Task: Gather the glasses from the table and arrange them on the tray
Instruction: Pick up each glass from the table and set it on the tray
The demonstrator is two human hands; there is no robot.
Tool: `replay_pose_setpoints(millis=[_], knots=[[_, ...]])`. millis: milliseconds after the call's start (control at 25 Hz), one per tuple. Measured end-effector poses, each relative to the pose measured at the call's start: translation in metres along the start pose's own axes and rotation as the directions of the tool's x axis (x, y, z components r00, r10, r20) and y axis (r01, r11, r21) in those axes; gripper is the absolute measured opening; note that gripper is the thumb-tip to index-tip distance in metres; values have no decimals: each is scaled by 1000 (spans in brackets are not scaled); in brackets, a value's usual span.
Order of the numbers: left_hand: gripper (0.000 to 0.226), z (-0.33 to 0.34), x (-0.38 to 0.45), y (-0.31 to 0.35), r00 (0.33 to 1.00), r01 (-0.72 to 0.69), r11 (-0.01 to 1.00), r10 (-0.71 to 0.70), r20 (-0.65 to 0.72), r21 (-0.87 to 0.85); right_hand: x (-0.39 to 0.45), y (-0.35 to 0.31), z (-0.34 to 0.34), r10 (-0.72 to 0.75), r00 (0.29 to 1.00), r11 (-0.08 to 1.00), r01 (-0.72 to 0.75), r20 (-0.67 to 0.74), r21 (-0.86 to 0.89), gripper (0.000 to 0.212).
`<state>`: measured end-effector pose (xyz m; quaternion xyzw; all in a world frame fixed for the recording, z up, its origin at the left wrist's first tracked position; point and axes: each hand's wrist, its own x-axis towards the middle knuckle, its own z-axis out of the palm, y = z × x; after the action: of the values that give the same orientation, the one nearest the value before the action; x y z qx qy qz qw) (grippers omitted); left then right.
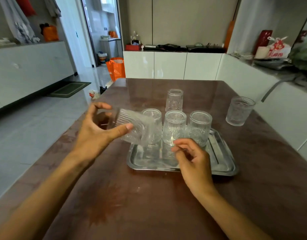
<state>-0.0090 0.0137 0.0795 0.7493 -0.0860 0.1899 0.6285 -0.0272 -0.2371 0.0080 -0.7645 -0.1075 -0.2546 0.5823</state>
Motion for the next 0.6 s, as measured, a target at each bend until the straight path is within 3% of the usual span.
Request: replay_pose_setpoints(millis=[120,400,480,600], knots=[[68,35,-11,-8,998,-22,990,13,60,140,3,2,-10,46,990,999,-45,-134,13,30],[55,59,-1,-16,957,-191,879,67,284,436,2,3,-13,56,991,998,-59,-118,-20,30],[47,54,1,-19,953,-206,893,90,291,401,2,-1,-15,68,990,997,-70,-124,-15,31],[23,47,12,-28,997,-64,995,59,56,78,19,-18,-25,0,986,999,-6,-169,-33,30]])
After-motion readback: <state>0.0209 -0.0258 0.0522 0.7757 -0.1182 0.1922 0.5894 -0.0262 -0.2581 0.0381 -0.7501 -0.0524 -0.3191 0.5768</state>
